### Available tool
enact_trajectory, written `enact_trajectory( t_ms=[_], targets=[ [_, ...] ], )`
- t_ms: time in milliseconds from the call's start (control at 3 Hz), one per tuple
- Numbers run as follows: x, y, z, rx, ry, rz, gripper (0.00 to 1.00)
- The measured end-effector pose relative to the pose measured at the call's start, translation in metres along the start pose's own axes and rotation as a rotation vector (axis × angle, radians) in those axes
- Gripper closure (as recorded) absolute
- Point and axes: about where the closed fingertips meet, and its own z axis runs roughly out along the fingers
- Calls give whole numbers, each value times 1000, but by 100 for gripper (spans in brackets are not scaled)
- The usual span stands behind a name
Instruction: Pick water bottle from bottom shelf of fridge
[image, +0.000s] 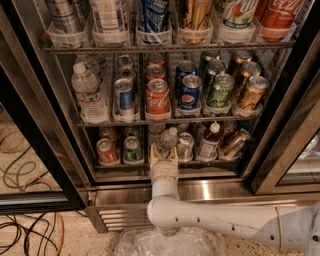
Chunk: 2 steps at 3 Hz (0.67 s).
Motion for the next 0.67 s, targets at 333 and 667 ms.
enact_trajectory(
  t_ms=[333, 667],
  targets=[
    [0, 0, 0, 0, 0, 0, 80],
    [0, 0, 0, 0, 0, 0, 99]
  ],
)
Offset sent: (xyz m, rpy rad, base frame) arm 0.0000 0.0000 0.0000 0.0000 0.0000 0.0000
